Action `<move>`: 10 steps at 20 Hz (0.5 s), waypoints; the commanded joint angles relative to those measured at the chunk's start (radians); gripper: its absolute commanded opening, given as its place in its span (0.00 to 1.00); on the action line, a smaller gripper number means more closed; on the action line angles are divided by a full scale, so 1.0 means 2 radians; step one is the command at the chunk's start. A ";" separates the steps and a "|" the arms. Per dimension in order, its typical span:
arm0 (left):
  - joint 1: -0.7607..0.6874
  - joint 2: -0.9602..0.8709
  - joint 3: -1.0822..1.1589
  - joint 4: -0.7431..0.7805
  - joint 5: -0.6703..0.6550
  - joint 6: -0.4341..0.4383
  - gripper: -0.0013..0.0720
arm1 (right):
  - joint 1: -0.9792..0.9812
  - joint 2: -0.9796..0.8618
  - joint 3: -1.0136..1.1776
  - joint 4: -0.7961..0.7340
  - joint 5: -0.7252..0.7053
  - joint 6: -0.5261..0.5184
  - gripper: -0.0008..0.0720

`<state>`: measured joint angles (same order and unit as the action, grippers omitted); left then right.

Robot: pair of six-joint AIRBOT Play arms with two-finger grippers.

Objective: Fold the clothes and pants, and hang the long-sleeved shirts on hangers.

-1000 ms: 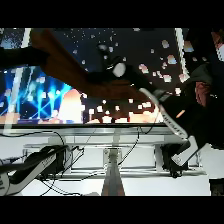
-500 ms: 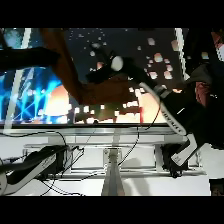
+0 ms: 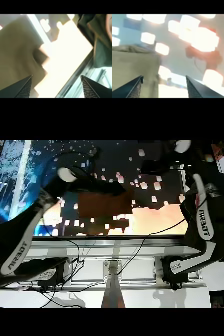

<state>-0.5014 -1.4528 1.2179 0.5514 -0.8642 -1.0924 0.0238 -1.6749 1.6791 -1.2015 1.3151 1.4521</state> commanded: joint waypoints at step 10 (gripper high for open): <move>0.100 0.034 0.000 0.042 -0.019 0.005 0.96 | -0.039 -0.016 -0.315 0.298 -0.097 -0.159 0.88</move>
<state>-0.3618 -1.4071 1.2179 0.6273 -0.8623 -1.0821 -0.0994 -1.6913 1.2114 -0.8783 1.2411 1.2533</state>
